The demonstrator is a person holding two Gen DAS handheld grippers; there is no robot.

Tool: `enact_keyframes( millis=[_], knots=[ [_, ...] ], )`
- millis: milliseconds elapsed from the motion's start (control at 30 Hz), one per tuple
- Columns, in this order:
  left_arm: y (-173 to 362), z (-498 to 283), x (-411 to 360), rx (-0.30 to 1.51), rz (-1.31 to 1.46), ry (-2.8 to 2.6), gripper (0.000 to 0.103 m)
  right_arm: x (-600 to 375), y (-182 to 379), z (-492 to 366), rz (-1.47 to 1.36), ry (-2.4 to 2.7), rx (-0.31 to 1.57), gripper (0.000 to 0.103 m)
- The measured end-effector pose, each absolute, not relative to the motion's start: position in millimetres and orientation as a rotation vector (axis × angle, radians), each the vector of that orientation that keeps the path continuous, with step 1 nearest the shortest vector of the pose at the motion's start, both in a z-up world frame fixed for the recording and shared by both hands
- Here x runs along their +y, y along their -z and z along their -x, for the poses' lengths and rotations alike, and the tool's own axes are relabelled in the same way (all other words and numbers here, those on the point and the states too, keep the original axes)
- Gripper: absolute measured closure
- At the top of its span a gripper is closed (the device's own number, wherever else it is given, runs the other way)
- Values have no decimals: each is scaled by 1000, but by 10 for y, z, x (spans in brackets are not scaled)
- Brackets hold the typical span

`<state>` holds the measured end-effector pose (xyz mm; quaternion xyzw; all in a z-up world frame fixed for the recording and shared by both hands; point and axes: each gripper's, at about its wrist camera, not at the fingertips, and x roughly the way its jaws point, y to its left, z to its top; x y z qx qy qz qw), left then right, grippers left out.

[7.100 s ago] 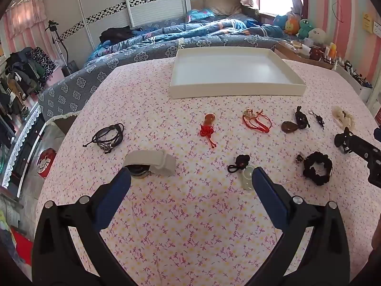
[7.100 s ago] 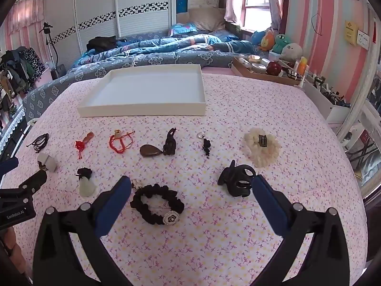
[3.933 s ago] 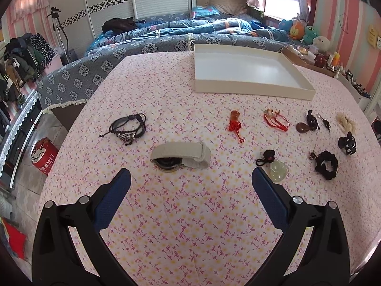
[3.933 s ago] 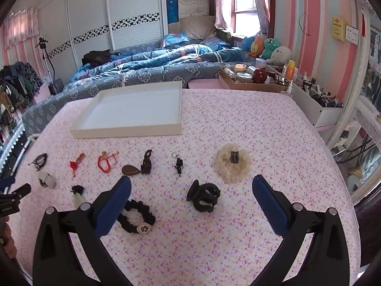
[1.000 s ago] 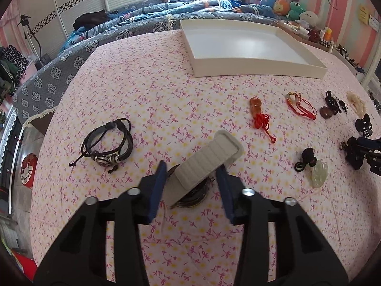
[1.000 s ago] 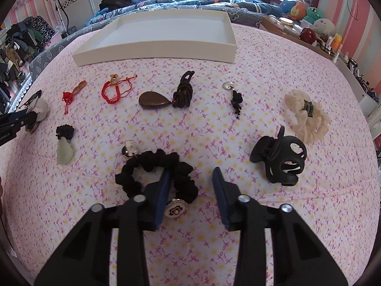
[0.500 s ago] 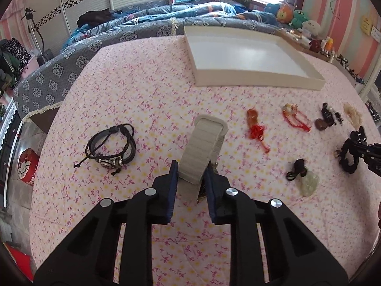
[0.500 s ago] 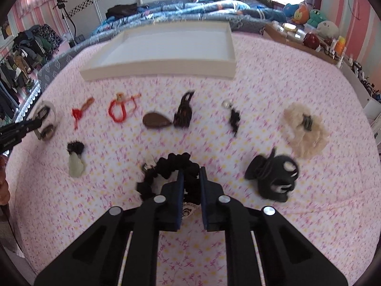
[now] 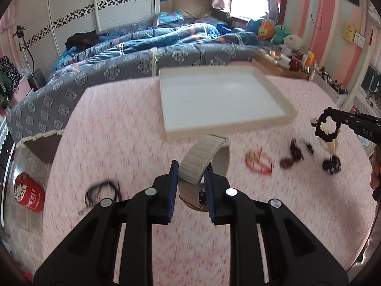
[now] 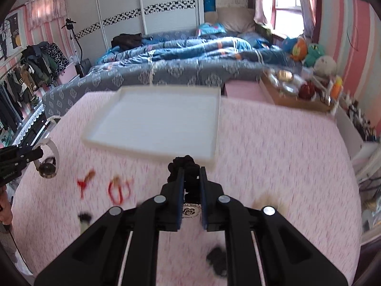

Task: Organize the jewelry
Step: 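Carry the watch in left tool while right tool carries bracelet into white tray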

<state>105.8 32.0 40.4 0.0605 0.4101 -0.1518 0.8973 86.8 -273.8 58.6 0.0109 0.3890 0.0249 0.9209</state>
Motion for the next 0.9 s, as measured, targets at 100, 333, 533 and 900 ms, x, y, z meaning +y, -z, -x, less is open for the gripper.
enact_keyframes(
  millis=[100, 333, 533, 900],
  knots=[
    [-488, -1355, 259, 849, -123, 306, 83, -2730, -690, -1222, -26, -56, 797, 91],
    [-654, -2228, 82, 893, -116, 331, 83, -2750, -826, -2014, -70, -57, 793, 91],
    [-558, -2871, -119, 929, -78, 301, 83, -2821, -653, -2713, -121, -50, 814, 91],
    [39, -3724, -308, 977, -30, 246, 83, -2846, 61, -3164, -137, -40, 882, 91]
  ],
)
